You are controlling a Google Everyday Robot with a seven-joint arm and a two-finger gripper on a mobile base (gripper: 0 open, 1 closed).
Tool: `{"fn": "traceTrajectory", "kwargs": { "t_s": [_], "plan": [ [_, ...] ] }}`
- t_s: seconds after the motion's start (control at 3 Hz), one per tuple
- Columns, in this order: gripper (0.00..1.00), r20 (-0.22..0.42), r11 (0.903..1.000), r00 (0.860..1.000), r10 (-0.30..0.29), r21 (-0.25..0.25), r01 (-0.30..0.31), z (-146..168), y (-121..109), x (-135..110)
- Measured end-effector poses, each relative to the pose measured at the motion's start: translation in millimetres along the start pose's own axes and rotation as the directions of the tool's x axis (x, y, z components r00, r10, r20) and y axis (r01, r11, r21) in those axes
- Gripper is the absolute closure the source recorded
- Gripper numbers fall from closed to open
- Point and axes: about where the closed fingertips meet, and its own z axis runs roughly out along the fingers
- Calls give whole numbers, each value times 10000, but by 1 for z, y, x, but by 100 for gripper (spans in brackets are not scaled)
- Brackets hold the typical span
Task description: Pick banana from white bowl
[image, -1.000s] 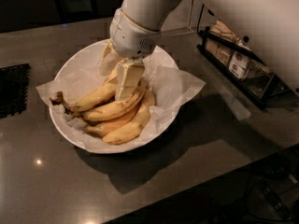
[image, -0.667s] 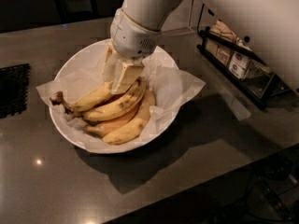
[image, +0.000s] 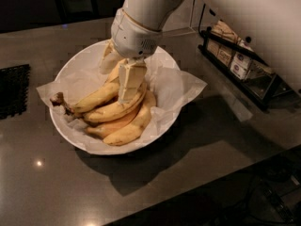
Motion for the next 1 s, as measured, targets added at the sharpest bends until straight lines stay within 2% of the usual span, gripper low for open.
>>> {"fn": "traceTrajectory", "kwargs": {
  "t_s": [1.0],
  "plan": [
    [41,279,9997,9995,178,181,-183,8,-14,7]
  ]
}}
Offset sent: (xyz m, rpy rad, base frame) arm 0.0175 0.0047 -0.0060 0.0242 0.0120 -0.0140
